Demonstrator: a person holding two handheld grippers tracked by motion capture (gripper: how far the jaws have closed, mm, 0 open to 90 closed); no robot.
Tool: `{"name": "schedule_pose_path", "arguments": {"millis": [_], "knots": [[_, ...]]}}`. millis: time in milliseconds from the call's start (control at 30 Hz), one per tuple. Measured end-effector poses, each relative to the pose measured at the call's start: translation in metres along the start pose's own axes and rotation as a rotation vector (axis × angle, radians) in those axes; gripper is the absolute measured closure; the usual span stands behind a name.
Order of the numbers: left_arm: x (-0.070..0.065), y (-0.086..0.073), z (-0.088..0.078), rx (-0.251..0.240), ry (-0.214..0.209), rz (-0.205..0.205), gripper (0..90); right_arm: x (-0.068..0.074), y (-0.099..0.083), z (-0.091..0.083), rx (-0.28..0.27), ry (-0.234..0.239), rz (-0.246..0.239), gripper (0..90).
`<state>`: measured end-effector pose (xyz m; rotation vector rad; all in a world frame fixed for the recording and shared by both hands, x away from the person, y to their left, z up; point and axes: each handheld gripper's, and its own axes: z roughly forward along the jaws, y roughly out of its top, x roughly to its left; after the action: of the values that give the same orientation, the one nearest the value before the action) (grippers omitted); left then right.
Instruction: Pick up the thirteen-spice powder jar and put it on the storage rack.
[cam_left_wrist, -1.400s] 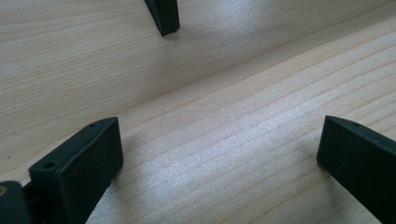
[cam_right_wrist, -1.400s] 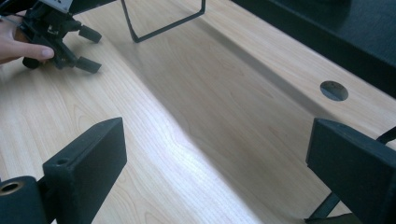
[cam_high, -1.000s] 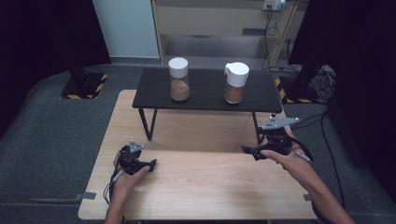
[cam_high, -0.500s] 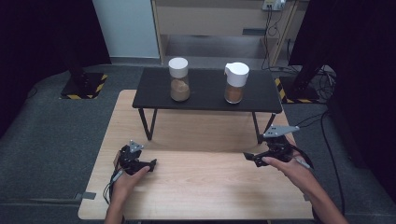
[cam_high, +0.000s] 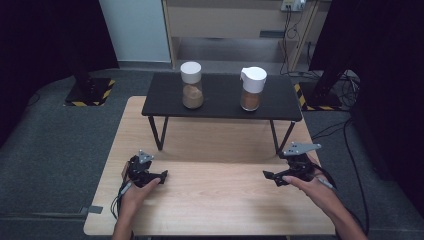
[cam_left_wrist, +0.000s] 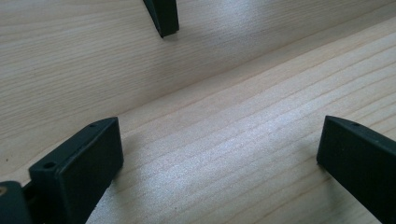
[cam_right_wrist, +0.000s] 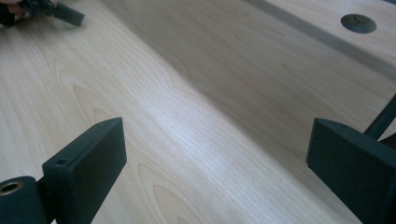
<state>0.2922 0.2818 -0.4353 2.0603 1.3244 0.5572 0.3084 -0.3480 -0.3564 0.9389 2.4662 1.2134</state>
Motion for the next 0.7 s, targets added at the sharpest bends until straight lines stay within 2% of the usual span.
{"name": "schedule_pose_path", "arguments": {"millis": [700], "knots": [[0.000, 0.000, 0.000, -0.002, 0.000, 0.000, 0.0, -0.002, -0.040, 0.013, 0.034, -0.011, 0.038, 5.9]]}}
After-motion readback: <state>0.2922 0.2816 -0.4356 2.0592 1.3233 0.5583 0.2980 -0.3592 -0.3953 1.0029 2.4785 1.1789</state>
